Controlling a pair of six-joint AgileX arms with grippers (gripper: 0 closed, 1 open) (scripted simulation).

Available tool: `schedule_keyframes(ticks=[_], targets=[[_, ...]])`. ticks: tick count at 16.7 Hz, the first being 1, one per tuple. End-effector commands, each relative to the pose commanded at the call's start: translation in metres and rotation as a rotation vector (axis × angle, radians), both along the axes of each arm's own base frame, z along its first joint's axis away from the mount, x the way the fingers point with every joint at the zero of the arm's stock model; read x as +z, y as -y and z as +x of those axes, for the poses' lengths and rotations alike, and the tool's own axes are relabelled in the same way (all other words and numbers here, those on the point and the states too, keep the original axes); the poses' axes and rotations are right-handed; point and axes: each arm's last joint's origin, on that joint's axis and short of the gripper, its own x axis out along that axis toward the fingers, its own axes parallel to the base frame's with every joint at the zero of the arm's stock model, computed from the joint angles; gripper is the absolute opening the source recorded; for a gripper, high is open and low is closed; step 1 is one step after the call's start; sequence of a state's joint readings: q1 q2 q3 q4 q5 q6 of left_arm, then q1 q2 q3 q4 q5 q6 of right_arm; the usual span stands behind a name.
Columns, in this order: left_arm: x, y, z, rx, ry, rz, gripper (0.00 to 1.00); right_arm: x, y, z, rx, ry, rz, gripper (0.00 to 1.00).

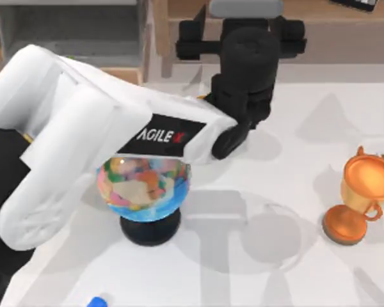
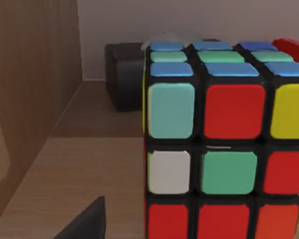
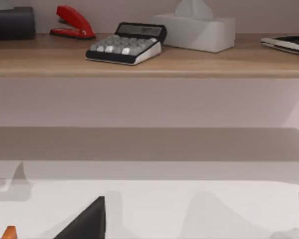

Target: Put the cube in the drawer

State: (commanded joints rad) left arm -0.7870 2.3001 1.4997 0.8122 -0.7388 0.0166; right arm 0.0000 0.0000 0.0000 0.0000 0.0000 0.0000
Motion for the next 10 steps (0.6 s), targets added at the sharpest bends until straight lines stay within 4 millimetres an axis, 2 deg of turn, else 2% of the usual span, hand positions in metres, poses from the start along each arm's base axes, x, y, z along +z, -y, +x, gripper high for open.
schedule_keyframes(ticks=[4, 8, 10], targets=[[0.007, 0.007, 0.020, 0.000, 0.002, 0.000, 1.00, 0.000, 0.000, 0.000, 0.000, 0.000, 0.000, 1.00], [0.000, 0.000, 0.051, 0.002, 0.002, -0.001, 1.00, 0.000, 0.000, 0.000, 0.000, 0.000, 0.000, 1.00], [-0.005, -0.003, 0.058, 0.002, 0.000, 0.000, 1.00, 0.000, 0.000, 0.000, 0.000, 0.000, 0.000, 1.00]])
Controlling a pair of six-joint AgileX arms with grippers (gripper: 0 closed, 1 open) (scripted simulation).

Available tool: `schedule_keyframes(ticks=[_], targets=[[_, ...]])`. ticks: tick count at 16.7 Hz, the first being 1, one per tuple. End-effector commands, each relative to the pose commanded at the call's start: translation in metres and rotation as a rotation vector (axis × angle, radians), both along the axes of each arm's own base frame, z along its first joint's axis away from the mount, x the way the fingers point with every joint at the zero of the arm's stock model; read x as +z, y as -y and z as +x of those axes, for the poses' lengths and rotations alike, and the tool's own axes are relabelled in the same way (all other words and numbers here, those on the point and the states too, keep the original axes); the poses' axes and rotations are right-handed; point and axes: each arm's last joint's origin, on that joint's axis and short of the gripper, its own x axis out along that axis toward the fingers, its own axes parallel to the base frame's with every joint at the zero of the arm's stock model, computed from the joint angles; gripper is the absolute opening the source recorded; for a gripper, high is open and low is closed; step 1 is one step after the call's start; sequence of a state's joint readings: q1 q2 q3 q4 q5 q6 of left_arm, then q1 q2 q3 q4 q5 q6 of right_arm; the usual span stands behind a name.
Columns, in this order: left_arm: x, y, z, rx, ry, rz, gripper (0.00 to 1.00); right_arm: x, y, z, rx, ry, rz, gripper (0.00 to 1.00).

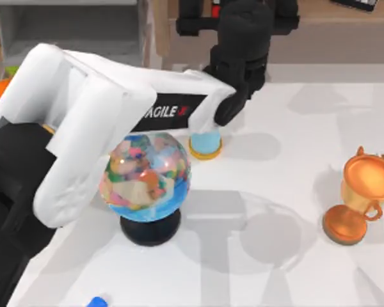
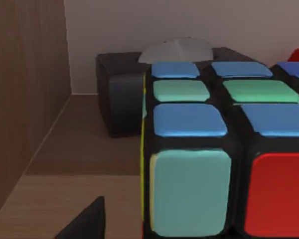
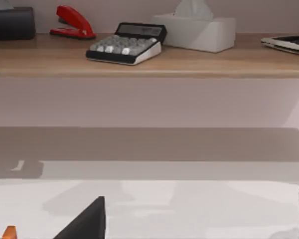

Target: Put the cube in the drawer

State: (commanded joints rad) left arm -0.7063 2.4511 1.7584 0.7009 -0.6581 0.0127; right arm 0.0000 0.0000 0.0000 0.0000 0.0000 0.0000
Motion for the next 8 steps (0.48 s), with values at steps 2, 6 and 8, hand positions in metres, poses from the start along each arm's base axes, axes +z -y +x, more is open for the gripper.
schedule_keyframes(ticks=[2, 6, 8], targets=[[-0.0002, -0.0001, 0.0002, 0.000, 0.000, 0.000, 1.00, 0.0000, 0.0000, 0.0000, 0.000, 0.000, 0.000, 1.00], [-0.0002, -0.0001, 0.0002, 0.000, 0.000, 0.000, 0.85, 0.0000, 0.0000, 0.0000, 0.000, 0.000, 0.000, 1.00], [-0.0002, -0.0001, 0.0002, 0.000, 0.000, 0.000, 0.70, 0.0000, 0.0000, 0.0000, 0.000, 0.000, 0.000, 1.00]])
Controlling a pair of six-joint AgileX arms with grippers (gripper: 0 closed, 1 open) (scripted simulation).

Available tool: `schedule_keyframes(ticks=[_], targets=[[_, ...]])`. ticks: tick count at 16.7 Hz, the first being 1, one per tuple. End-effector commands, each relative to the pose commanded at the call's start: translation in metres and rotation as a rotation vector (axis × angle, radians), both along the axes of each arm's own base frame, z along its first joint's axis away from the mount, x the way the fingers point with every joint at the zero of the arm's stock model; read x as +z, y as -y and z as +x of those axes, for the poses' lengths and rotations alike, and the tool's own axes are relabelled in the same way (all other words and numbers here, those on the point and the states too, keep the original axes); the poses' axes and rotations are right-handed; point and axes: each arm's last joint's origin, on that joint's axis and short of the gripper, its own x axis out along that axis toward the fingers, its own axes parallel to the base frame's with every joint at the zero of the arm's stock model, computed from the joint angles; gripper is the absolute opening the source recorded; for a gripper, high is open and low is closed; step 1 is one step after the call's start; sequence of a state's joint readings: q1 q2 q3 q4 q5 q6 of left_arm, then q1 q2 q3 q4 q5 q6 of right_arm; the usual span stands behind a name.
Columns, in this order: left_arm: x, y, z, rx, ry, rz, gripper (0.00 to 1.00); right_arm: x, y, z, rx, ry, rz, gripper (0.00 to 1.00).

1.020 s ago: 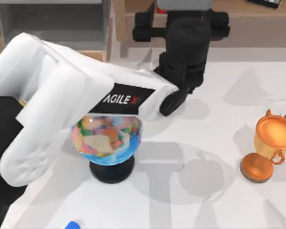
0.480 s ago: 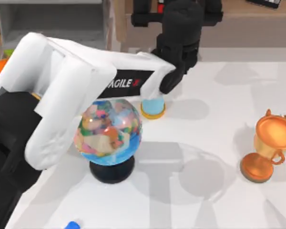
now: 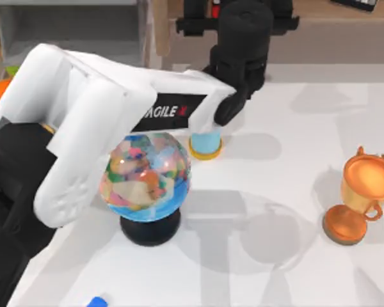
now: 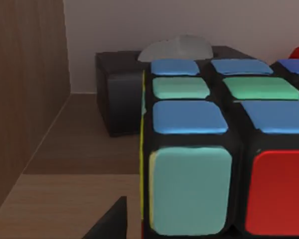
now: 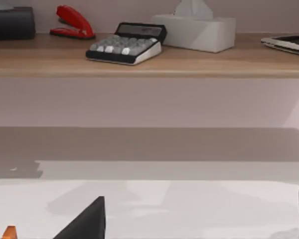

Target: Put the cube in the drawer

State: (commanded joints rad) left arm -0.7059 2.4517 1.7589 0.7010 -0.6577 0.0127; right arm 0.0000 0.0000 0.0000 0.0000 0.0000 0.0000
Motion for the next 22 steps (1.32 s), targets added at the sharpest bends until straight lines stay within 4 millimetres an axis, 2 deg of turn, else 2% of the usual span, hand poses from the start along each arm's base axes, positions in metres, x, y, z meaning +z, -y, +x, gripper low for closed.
schedule_keyframes(ticks=[9, 17, 22], targets=[[0.0000, 0.0000, 0.0000, 0.000, 0.000, 0.000, 0.02, 0.0000, 0.0000, 0.0000, 0.000, 0.000, 0.000, 1.00], [0.0000, 0.0000, 0.0000, 0.000, 0.000, 0.000, 0.00, 0.0000, 0.0000, 0.0000, 0.000, 0.000, 0.000, 1.00], [0.0082, 0.0011, -0.0075, -0.003, 0.002, 0.000, 0.00, 0.0000, 0.0000, 0.0000, 0.000, 0.000, 0.000, 1.00]])
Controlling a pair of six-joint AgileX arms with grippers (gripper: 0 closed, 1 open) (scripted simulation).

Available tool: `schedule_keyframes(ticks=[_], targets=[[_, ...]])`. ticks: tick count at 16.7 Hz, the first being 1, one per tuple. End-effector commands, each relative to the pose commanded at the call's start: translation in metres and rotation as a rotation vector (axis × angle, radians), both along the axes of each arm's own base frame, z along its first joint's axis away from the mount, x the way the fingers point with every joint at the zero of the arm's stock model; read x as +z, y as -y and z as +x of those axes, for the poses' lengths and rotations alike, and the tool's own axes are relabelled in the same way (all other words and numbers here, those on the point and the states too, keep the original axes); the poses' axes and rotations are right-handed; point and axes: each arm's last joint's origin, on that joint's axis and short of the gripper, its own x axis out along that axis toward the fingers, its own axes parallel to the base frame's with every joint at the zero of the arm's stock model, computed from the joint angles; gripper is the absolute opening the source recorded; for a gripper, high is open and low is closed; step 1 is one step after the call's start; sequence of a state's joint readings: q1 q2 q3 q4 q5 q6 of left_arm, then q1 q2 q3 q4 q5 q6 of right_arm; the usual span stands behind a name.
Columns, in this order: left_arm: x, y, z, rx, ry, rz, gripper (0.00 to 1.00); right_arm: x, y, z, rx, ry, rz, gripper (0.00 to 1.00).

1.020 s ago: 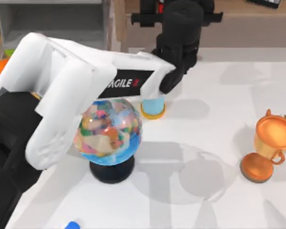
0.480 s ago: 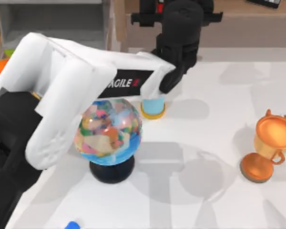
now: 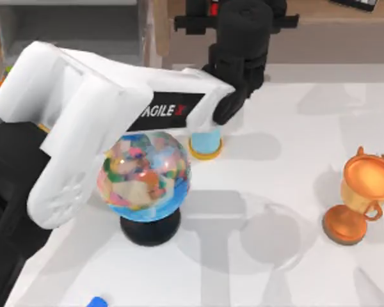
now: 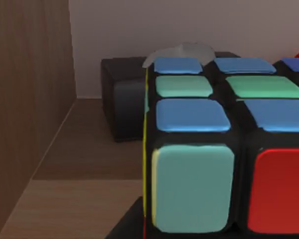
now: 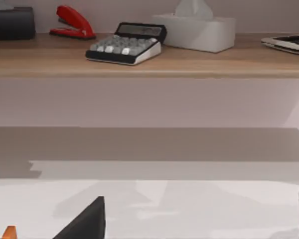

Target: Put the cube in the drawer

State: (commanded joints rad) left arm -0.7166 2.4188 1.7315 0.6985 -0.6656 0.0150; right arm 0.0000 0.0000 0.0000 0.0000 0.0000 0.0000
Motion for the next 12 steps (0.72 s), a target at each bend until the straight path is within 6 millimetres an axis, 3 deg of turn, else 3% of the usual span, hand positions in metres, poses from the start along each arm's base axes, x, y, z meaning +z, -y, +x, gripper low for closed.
schedule_keyframes(ticks=[12], targets=[[0.015, 0.000, -0.013, -0.004, 0.000, 0.006, 0.00, 0.000, 0.000, 0.000, 0.000, 0.000, 0.000, 1.00]])
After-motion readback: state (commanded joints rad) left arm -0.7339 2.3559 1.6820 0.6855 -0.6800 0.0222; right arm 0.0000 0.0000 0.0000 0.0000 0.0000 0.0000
